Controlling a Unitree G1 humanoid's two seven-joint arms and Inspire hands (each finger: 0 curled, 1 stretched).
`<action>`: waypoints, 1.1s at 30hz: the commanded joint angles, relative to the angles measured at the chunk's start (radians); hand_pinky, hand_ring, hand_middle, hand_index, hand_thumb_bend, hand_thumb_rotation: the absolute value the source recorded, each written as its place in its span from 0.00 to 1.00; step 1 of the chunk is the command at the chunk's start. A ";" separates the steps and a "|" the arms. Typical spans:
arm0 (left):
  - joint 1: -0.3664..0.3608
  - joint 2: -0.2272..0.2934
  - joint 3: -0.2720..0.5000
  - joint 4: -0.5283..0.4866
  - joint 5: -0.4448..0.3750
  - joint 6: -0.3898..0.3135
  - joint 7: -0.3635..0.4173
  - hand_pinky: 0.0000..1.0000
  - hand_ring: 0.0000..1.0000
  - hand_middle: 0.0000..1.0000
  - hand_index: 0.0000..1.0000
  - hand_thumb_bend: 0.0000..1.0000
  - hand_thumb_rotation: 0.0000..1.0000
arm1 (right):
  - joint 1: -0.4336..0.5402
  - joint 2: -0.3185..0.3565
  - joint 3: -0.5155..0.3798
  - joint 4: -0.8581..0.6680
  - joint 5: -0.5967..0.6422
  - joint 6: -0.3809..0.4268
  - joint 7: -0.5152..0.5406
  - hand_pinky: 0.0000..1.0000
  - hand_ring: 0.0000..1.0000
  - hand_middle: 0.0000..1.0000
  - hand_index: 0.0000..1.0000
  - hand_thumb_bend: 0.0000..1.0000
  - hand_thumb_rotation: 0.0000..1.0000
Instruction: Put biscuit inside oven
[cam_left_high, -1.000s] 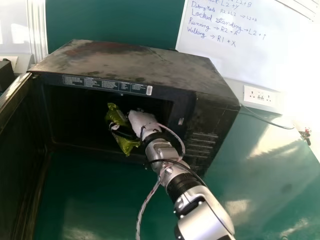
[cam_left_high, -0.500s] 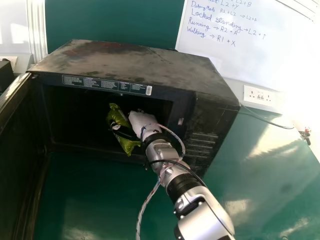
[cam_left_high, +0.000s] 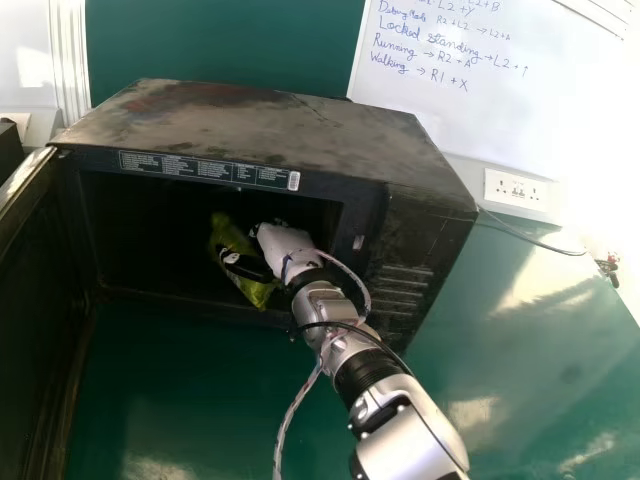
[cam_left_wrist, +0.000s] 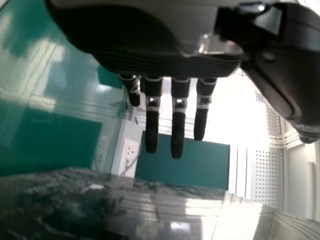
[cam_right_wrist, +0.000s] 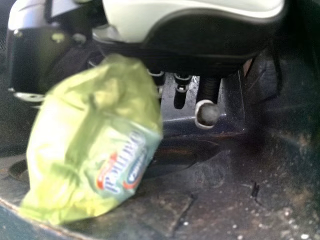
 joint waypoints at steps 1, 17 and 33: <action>0.015 0.007 0.013 0.012 -0.029 0.013 -0.020 0.75 0.73 0.75 0.81 0.84 0.91 | 0.002 -0.015 -0.004 -0.001 0.004 -0.017 -0.005 0.00 1.00 0.94 0.73 1.00 0.44; 0.008 0.012 0.003 0.007 -0.025 0.010 -0.041 0.75 0.72 0.81 0.82 0.91 0.95 | 0.013 -0.043 0.005 -0.018 -0.003 -0.069 -0.025 0.00 1.00 0.99 0.78 1.00 0.52; 0.006 0.014 0.003 0.000 -0.017 0.020 -0.030 0.73 0.81 0.85 0.83 0.89 0.96 | 0.100 -0.092 -0.001 -0.102 0.009 -0.135 -0.067 0.00 1.00 0.99 0.77 1.00 0.55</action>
